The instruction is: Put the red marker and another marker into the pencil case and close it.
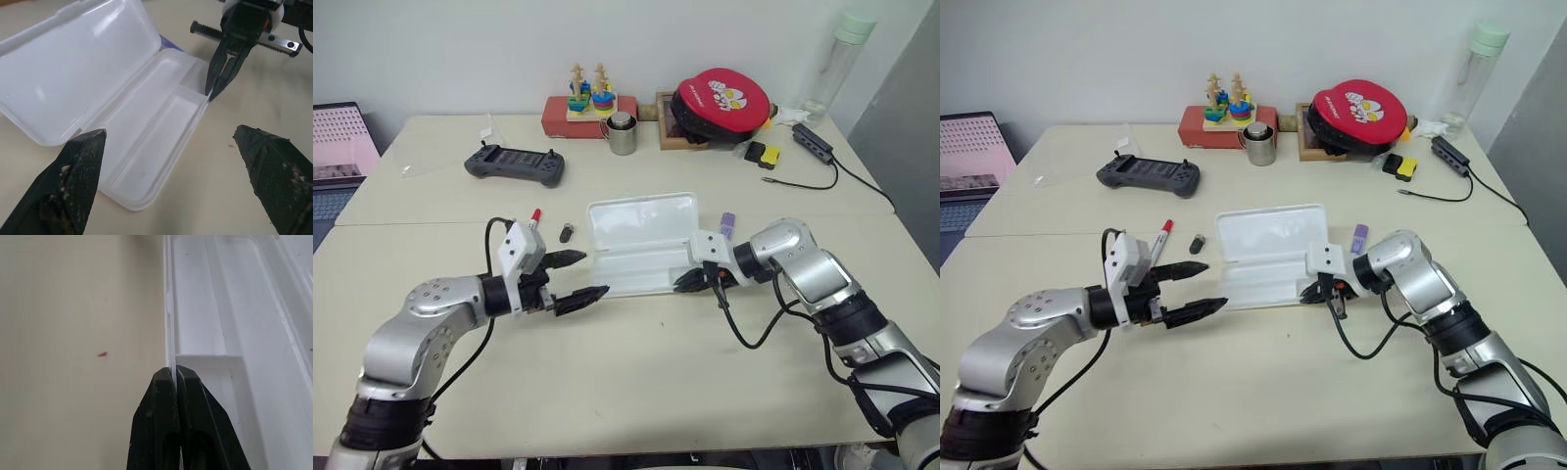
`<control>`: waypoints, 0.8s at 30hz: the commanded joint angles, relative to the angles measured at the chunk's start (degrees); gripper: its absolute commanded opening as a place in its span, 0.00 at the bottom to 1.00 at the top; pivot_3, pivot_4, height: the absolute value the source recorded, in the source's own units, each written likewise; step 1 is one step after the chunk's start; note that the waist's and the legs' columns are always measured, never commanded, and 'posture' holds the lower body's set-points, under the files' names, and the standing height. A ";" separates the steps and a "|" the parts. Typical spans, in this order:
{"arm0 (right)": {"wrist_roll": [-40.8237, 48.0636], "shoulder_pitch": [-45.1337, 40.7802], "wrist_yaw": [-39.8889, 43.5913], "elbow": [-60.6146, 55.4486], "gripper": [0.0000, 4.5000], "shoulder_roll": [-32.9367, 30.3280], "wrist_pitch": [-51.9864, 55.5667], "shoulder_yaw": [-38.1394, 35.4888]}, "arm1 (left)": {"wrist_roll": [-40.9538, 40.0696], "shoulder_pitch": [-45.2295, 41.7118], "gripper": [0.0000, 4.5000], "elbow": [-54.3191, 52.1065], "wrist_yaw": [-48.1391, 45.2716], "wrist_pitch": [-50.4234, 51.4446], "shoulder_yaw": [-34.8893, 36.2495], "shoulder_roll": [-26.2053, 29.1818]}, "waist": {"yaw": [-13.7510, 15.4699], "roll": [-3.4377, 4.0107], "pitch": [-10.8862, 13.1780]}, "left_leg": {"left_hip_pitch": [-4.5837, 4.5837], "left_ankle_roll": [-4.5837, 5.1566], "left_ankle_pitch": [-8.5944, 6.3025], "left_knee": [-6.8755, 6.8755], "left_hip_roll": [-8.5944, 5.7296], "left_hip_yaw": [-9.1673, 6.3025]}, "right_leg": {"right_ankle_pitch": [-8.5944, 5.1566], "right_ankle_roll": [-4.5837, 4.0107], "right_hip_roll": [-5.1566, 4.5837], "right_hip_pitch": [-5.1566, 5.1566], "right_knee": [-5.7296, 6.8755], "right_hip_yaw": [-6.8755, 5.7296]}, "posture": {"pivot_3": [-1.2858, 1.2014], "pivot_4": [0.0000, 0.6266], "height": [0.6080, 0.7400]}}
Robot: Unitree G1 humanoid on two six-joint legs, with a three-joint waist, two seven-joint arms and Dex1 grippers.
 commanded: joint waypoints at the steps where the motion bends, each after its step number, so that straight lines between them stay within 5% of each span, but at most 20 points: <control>1: 0.10 1.12 -0.83 -5.93 0.01 0.27 2.69 1.44 | -2.01 0.60 1.00 -3.49 0.60 0.70 2.06 1.01 | 0.24 0.00 0.00 | 0.03 0.00 0.00 0.00 -0.01 0.00 | 0.00 0.00 0.00 0.04 0.01 0.00 | 0.52 0.24 1.00; 10: -0.18 3.38 -6.20 -10.25 0.01 2.35 11.09 3.56 | -3.82 -0.45 1.00 -3.15 2.50 2.40 3.91 1.39 | 0.25 -0.01 0.00 | 0.02 0.00 0.00 -0.04 -0.01 -0.05 | 0.00 0.00 -0.01 0.03 -0.02 0.00 | 0.52 0.24 1.00; 15: 2.51 3.94 -7.75 -13.43 0.21 3.17 13.06 1.48 | -8.41 -3.41 1.00 -1.72 7.78 5.50 8.93 -1.02 | 0.23 -0.01 0.00 | 0.02 0.00 0.00 -0.03 -0.01 -0.06 | 0.00 0.00 0.00 0.04 -0.03 -0.01 | 0.52 0.24 1.00; 24: 12.26 -0.04 -9.72 -17.10 0.70 4.25 17.16 -9.03 | -15.10 -10.68 1.00 7.93 23.18 7.70 22.85 -6.16 | 0.21 -0.11 -0.03 | 0.04 0.00 0.00 0.01 -0.01 -0.09 | 0.00 0.00 0.02 0.05 -0.01 -0.06 | 0.52 0.24 1.00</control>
